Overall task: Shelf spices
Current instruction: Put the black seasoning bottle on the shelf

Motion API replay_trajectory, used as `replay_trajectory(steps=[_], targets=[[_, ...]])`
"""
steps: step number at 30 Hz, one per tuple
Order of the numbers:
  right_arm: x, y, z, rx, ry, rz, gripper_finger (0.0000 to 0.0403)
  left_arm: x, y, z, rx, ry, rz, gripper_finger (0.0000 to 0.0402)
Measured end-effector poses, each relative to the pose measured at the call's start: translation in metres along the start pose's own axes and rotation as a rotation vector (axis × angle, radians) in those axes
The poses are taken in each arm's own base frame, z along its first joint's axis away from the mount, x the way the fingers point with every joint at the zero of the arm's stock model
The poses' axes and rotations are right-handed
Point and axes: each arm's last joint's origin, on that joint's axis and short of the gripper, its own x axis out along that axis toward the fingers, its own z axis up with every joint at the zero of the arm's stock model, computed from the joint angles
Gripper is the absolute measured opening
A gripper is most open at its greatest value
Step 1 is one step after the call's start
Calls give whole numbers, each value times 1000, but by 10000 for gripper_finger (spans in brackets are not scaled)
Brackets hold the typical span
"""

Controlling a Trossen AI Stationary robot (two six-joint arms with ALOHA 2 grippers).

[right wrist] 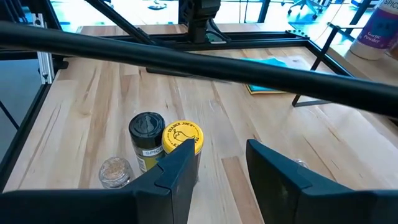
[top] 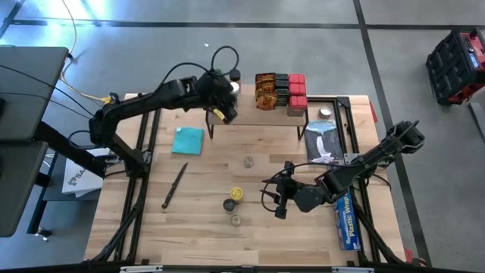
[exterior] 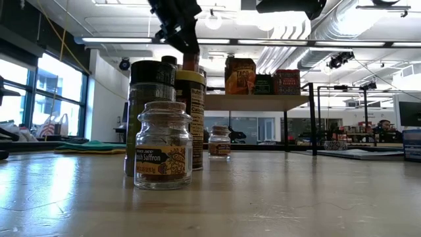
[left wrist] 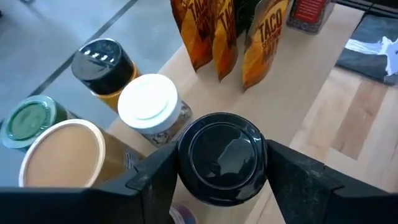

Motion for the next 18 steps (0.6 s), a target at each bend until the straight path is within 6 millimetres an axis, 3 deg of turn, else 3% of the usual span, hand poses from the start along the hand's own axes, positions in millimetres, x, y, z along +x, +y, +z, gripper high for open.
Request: replay_trajectory(steps=[6, 18], targets=[[0, 0, 0, -2, 3, -1, 140, 2, 8, 1, -20, 2, 2, 231], [0, 0, 0, -2, 5, 6, 140, 3, 6, 1, 4, 3, 12, 233]])
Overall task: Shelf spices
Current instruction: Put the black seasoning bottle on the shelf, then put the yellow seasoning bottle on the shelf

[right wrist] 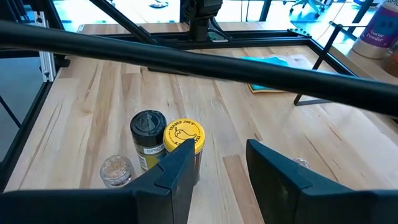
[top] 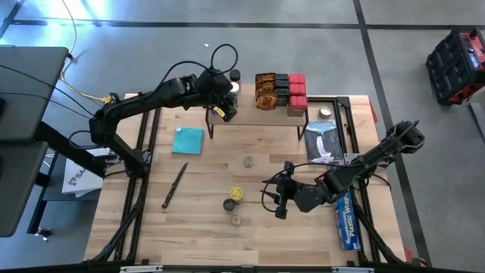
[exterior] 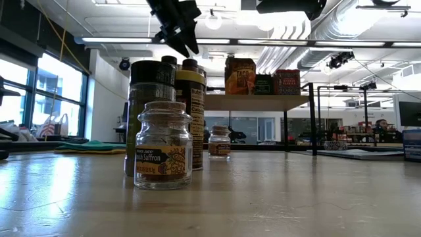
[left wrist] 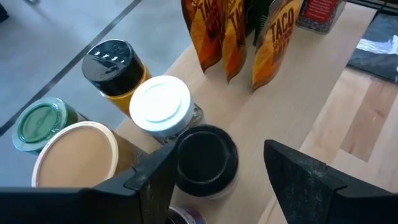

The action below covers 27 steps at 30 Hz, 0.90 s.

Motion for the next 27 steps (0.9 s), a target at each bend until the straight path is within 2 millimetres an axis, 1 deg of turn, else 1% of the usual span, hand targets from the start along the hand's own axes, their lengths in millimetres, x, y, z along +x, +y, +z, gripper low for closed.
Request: replay_trajectory(steps=[3, 7, 10, 14, 18, 23, 27], targets=[[0, 0, 0, -2, 3, -1, 140, -5, -5, 1, 27, 1, -11, 234], [-1, 0, -4, 0, 28, -3, 140, -20, -22, 5, 71, -3, -53, 234], [-1, -1, -8, 16, 62, -14, 140, -36, -42, 4, 121, -7, -78, 234], [-2, -3, -12, 39, 101, -32, 140, -58, -76, -6, 190, -33, -91, 234], [-1, -4, -13, 45, 113, -31, 140, -71, -111, -26, 232, -36, -136, 234], [8, -11, -16, 70, 145, 19, 140, -73, -152, -64, 226, -27, -131, 234], [18, -19, -21, 108, 164, 69, 140, -74, -177, -94, 184, -32, -158, 234]])
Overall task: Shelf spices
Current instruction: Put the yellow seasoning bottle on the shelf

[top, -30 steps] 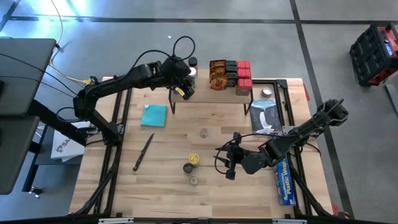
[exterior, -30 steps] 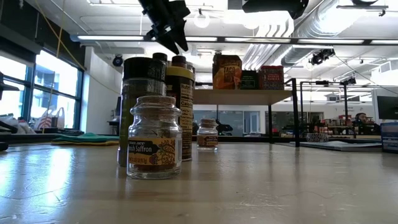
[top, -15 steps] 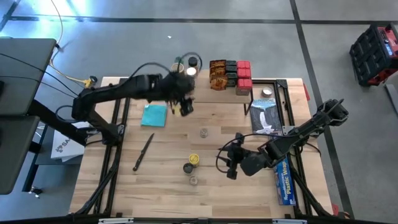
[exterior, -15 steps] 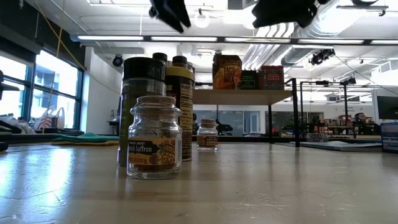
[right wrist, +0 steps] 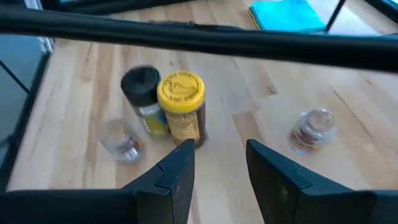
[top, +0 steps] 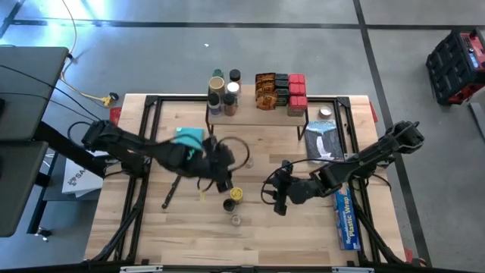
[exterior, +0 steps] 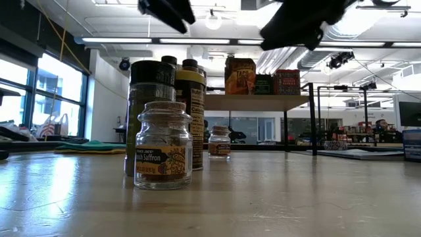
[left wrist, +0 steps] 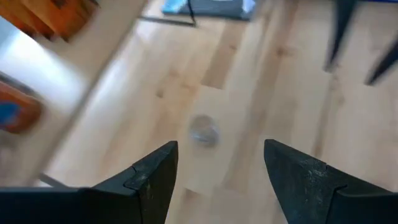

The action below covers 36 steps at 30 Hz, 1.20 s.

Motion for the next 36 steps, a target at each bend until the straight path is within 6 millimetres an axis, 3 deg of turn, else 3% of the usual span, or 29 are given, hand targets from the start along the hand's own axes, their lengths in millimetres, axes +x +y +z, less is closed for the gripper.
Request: replay_trajectory(steps=[10, 15, 19, 25, 30, 36], targets=[[36, -30, 1, 23, -31, -83, 140, 10, -29, -54, -131, 57, 27, 234], [42, -41, 12, 11, -65, -17, 142, 15, -36, -77, -163, 82, 34, 234], [42, -36, 20, -47, -120, 138, 162, 10, -39, -91, -205, 79, 44, 234], [48, -23, 26, -71, -205, 353, 230, -11, -37, -107, -256, 11, 58, 234], [67, -13, 34, -153, -199, 356, 276, -25, -29, -112, -291, -25, 85, 234], [88, 0, 49, -314, -48, 344, 284, -30, -29, -113, -287, -32, 85, 234]])
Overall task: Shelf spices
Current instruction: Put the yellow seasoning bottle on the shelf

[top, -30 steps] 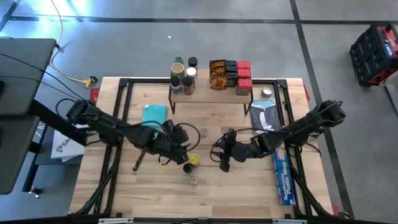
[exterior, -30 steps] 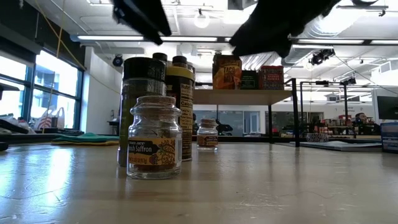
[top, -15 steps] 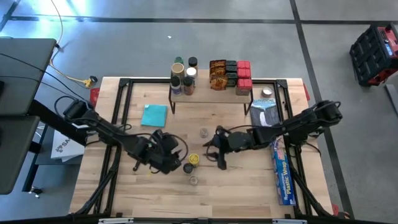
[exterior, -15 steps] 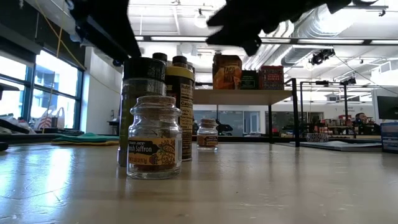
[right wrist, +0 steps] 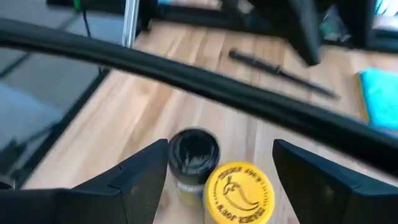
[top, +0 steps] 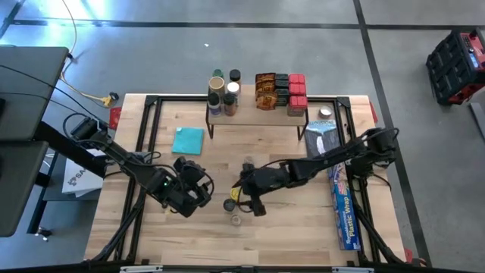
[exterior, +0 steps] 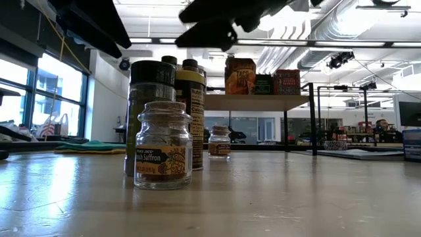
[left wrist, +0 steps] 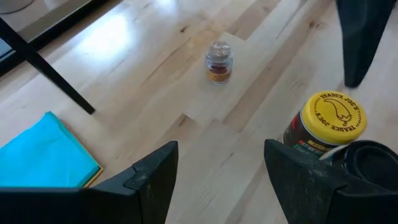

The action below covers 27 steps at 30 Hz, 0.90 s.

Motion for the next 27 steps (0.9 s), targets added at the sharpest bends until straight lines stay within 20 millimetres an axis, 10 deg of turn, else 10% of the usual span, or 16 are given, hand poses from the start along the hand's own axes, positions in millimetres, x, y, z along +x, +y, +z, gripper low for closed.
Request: replay_trajectory(steps=[27], targets=[[45, -14, -19, -13, 213, 34, 277, -4, -1, -4, 13, -4, -5, 234]])
